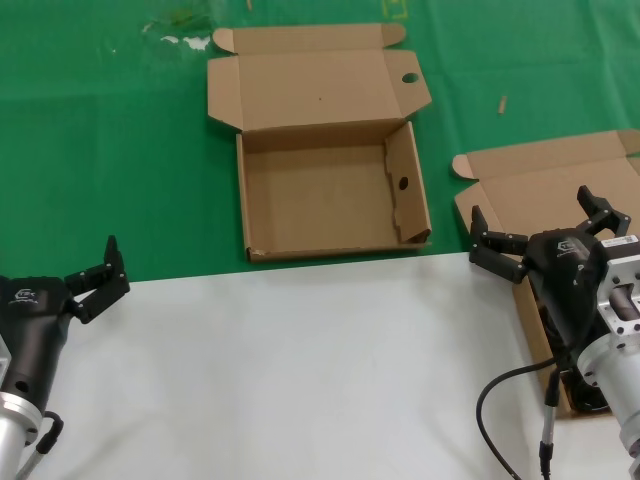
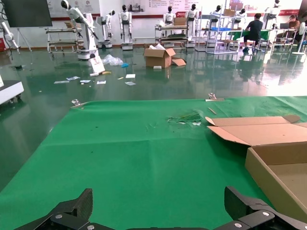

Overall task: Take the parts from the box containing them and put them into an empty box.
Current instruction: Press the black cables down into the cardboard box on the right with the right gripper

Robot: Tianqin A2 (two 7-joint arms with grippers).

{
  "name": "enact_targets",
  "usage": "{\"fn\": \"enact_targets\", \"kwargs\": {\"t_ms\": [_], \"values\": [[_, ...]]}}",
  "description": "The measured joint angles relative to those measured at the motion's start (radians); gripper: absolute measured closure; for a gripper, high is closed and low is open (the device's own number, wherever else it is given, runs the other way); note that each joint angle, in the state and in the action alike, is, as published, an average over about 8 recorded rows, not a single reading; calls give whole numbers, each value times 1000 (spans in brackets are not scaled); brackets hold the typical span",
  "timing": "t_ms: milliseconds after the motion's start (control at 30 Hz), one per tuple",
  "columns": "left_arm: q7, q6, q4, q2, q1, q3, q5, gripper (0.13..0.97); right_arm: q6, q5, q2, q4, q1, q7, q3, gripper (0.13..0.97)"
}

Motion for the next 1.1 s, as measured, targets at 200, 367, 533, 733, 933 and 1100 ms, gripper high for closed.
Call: {"fn": "enact_targets", "kwargs": {"t_ms": [200,367,533,733,933,1100], "values": [[0,0,0,0,0,0,0,132,0,0,0,0,0,0,0,129],[0,0,0,0,0,0,0,132,0,0,0,0,0,0,0,129],[0,0,0,0,0,0,0,132,5,0,2,1,1,-1,-3,129],[0,0,0,0,0,0,0,132,64,13,23,5,10,-31,-30,129],[0,0,0,0,0,0,0,132,169,74,82,-14,35,-151,-99,129],[0,0,0,0,0,0,0,132,260,113,120,-55,61,-307,-149,129]]}}
